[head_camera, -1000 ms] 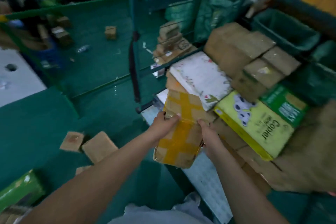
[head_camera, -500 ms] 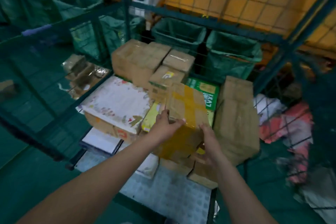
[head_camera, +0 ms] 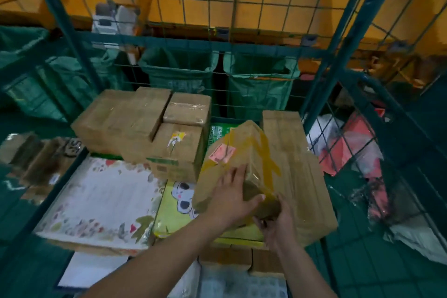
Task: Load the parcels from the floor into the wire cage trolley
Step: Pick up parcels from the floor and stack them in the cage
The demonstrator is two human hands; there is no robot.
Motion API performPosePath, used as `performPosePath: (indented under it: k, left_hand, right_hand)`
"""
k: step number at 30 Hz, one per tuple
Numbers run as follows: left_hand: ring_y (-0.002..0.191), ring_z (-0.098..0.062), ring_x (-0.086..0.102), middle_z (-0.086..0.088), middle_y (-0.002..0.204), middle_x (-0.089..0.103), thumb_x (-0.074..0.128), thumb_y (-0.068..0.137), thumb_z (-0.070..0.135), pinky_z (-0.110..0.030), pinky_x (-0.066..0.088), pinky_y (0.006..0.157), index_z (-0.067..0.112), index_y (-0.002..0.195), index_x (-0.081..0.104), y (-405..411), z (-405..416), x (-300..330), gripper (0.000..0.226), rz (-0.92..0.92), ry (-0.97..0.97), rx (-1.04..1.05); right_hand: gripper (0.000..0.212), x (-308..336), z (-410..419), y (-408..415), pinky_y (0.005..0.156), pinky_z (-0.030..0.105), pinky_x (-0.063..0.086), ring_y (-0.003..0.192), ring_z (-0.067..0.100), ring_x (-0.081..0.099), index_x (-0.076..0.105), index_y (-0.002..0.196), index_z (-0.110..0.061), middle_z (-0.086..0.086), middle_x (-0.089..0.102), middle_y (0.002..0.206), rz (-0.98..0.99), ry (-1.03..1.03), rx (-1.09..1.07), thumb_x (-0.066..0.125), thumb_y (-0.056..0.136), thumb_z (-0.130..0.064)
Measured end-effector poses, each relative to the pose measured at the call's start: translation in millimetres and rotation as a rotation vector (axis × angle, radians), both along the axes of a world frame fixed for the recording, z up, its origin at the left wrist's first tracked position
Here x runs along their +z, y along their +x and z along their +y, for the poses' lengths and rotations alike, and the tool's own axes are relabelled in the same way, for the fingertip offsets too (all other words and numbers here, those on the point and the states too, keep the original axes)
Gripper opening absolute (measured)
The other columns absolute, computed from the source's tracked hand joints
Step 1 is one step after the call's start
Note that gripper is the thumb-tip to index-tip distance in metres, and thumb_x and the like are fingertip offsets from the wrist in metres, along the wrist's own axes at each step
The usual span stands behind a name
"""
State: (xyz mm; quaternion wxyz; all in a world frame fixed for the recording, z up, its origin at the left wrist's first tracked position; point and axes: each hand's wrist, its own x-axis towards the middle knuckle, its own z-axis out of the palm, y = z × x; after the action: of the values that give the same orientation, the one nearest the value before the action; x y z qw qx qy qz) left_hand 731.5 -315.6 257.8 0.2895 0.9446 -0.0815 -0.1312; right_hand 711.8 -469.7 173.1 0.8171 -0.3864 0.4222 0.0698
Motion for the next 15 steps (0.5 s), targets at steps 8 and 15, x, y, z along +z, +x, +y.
performPosePath:
  k: [8,15]
  left_hand:
    - [0.155,-0.031,0.011,-0.004,0.17,0.007,0.054,0.097,0.051,-0.048,0.011,0.125,0.031,0.162,0.01,113.0,-12.1,9.6,0.08,-0.333,0.176,-0.227]
    - [0.154,-0.034,0.011,-0.002,0.17,0.001,0.056,0.095,0.055,-0.053,0.018,0.123,0.033,0.162,0.006,184.2,15.7,-85.6,0.086,0.013,0.37,-0.248]
  right_hand:
    - [0.054,-14.7,0.0,125.8,0.069,0.037,0.06,0.113,0.028,0.064,0.058,0.141,-0.012,0.011,0.065,0.131,-0.149,0.064,0.023,0.044,0.104,-0.049]
    - [0.049,-52.1,4.1,205.5,0.097,0.047,0.054,0.102,0.03,0.066,0.054,0.137,-0.018,0.015,0.067,0.113,-0.057,-0.085,0.234,0.058,0.1,-0.05]
